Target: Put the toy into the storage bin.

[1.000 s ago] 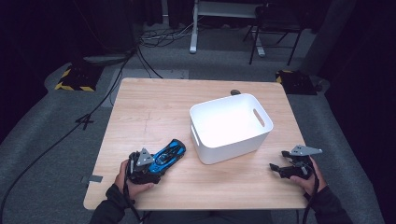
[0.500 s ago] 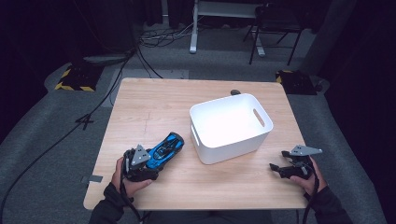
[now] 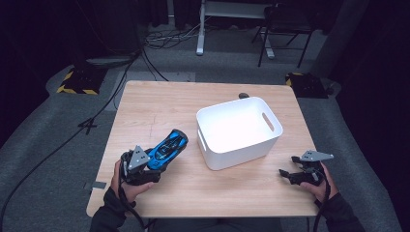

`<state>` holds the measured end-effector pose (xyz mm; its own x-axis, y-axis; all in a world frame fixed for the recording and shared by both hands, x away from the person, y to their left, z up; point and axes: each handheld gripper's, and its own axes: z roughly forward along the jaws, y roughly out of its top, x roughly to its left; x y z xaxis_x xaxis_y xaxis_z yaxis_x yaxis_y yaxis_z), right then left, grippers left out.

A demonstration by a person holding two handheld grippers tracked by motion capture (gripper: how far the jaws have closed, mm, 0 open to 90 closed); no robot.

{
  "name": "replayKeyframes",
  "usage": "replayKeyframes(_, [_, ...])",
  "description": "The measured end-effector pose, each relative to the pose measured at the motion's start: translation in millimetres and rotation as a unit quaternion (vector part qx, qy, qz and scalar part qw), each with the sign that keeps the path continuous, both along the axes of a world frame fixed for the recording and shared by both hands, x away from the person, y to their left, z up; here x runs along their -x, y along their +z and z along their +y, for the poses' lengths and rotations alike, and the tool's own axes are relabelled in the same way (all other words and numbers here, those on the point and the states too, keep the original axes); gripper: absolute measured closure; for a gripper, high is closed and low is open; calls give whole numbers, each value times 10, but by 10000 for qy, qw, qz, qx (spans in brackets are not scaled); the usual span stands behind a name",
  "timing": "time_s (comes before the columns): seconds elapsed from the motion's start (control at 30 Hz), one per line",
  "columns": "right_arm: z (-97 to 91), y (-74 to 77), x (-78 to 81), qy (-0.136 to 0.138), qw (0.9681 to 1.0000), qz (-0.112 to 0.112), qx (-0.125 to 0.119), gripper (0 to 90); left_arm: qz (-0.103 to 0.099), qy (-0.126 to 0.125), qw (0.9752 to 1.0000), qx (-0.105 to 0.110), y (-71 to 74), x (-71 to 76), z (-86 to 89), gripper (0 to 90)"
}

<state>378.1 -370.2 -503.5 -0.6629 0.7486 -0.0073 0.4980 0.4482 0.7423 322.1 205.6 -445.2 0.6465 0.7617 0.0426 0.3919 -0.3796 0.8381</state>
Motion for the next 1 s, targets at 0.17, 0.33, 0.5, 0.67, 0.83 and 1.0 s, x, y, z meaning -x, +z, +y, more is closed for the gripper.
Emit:
replayKeyframes(0.17, [0, 0, 0, -1, 10000, 0, 0, 153, -159, 35, 9998, 62, 106, -1, 20, 258])
replayKeyframes(0.33, [0, 0, 1, 0, 10000, 1, -2, 153, -272, 36, 9996, 95, 219, -14, 10, 258])
replayKeyframes(0.5, [0, 0, 0, 2, 10000, -2, -2, 153, -393, 1, 9991, 148, 331, -54, -21, 258])
replayKeyframes(0.67, [1, 0, 0, 6, 10000, -3, -4, 153, -461, -26, 9989, 93, 441, -113, -73, 258])
replayKeyframes(0.83, [1, 0, 0, 6, 10000, -5, -2, 153, -540, -82, 9984, 108, 527, -157, -119, 258])
replayKeyframes(1.0, [0, -1, 2, 38, 10000, -16, 5, 154, -627, -122, 9979, 73, 590, -192, -163, 259])
